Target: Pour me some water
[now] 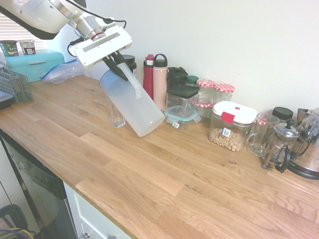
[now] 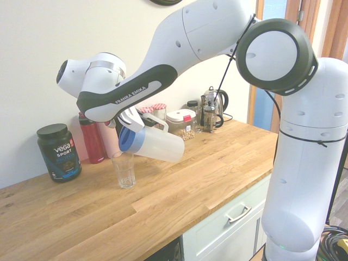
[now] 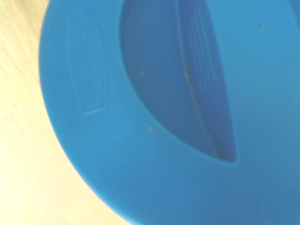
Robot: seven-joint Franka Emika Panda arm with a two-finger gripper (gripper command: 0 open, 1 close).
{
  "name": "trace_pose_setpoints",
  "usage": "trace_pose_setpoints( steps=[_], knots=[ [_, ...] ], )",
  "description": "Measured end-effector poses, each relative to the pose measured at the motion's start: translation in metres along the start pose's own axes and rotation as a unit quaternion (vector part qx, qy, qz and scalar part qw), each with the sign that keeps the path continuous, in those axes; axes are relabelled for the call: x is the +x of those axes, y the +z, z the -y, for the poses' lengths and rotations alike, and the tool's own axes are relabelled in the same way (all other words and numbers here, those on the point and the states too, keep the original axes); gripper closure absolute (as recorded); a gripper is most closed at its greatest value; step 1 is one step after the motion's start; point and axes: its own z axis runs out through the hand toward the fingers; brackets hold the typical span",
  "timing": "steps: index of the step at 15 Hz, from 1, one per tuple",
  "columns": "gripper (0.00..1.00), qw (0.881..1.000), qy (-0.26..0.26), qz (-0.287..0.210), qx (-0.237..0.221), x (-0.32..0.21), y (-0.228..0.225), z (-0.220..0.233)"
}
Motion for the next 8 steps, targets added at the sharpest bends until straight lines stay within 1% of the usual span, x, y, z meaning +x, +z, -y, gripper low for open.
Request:
trace_pose_setpoints(
  steps=[4,8],
  knots=[
    [1.00,0.999,-0.008,0.007,-0.037,0.0027,0.0016,0.0036],
    [1.00,0.999,-0.015,0.013,-0.050,0.0022,0.0077,0.0086]
  ],
)
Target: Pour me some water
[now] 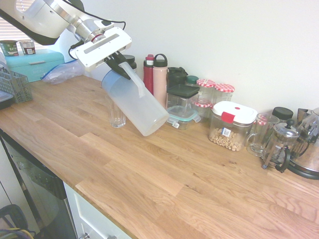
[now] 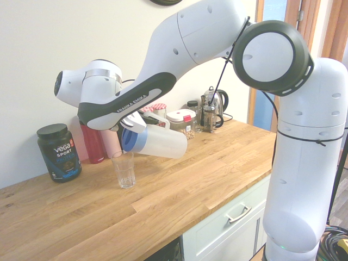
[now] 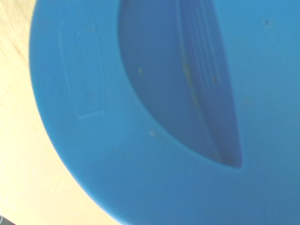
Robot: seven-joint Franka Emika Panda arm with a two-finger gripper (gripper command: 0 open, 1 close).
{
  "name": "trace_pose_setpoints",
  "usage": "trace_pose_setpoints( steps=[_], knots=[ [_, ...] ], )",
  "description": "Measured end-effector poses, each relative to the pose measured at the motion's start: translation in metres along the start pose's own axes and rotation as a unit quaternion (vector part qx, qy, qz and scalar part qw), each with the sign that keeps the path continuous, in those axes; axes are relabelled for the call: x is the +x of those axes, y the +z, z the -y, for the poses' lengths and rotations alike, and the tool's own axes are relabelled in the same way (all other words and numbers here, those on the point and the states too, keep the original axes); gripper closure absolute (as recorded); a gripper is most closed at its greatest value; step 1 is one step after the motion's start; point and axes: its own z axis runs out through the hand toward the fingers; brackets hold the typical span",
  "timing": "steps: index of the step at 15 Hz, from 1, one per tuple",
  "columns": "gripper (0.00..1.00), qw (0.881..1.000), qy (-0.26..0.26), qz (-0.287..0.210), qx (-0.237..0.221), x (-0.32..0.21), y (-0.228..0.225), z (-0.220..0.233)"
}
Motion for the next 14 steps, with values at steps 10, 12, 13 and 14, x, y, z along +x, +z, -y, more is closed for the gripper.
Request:
trace_pose_setpoints(
  steps=[10,12,13,14],
  knots=[
    [1.00,0.982,0.085,-0.038,0.166,-0.045,-0.002,-0.055],
    [1.00,0.967,0.122,-0.053,0.219,-0.066,0.007,-0.077],
    [1.00,0.958,0.143,-0.059,0.243,-0.076,0.016,-0.087],
    [1.00,0.949,0.165,-0.061,0.263,-0.083,0.027,-0.097]
  ],
)
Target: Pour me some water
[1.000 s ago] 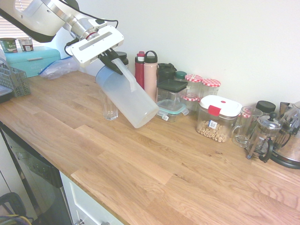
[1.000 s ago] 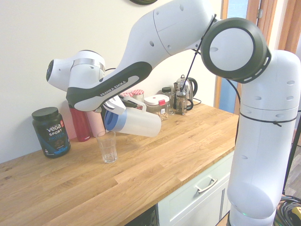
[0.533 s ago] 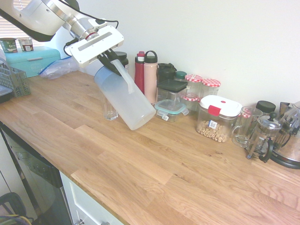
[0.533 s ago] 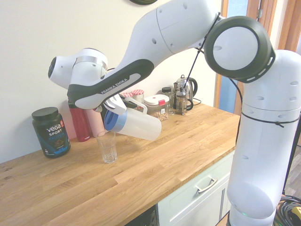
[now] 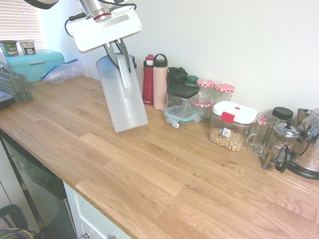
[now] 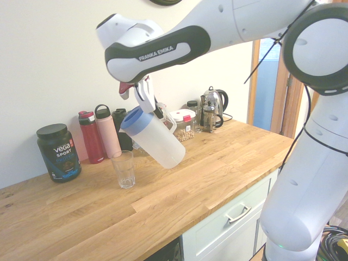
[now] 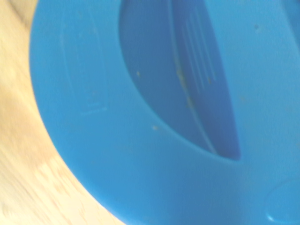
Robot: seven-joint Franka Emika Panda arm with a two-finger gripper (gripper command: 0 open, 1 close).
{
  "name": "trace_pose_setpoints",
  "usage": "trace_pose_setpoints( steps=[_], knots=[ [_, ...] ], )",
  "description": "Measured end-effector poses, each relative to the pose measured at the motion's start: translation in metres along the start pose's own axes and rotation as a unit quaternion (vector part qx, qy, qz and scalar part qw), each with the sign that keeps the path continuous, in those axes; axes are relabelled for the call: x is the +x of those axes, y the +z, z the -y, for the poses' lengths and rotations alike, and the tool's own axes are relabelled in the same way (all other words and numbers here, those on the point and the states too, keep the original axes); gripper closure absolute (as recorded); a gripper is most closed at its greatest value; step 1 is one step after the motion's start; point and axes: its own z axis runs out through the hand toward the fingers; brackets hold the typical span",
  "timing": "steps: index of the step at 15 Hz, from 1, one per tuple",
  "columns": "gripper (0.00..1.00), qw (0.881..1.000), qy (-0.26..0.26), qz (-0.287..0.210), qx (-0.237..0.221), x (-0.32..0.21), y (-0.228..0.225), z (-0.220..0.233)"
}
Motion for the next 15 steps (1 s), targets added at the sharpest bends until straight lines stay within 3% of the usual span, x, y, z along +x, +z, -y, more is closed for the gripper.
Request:
trace_pose_setpoints(
  steps=[3,7,11,15],
  knots=[
    [1.00,0.996,0.078,0.001,0.049,0.000,0.025,-0.047],
    [1.00,0.978,0.188,0.013,0.092,-0.014,0.064,-0.075],
    [1.00,0.950,0.290,0.010,0.114,-0.048,0.088,-0.104],
    [1.00,0.912,0.390,-0.013,0.122,-0.068,0.109,-0.132]
  ],
)
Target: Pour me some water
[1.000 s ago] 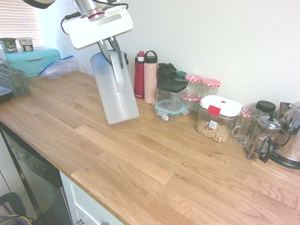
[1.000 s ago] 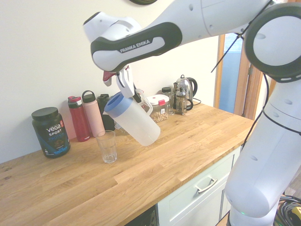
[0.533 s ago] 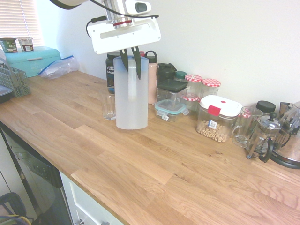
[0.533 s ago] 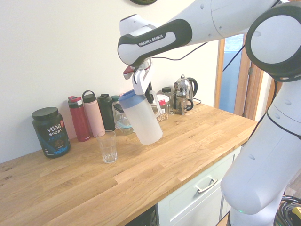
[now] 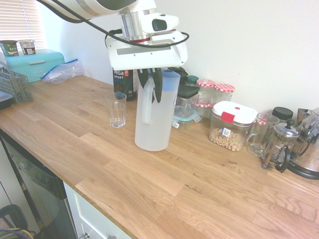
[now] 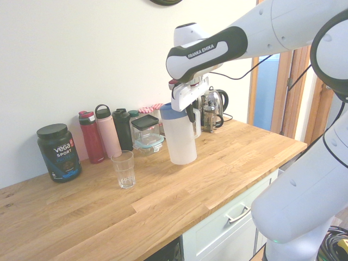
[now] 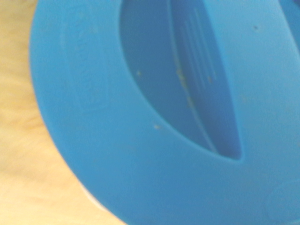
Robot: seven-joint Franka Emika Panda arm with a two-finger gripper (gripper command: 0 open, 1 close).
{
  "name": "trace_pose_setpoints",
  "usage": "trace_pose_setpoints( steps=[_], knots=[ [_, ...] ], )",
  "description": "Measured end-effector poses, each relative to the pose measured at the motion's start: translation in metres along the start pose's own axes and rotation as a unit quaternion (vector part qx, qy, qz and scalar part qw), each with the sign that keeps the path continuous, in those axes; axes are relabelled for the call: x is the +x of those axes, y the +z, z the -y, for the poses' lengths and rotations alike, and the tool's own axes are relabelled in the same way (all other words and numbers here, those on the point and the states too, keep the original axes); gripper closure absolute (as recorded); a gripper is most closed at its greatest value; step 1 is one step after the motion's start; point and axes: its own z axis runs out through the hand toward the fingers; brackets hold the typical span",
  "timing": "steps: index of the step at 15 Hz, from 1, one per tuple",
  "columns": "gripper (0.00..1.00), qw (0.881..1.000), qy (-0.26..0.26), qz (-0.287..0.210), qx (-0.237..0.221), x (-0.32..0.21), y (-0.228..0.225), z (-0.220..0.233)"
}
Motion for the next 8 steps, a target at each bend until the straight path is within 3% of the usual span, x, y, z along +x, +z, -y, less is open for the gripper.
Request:
trace_pose_setpoints(
  steps=[5,8],
  knots=[
    [1.00,0.989,0.132,-0.057,0.020,0.032,0.030,-0.023],
    [1.00,0.984,0.164,-0.071,-0.009,0.039,0.051,-0.022]
  ],
)
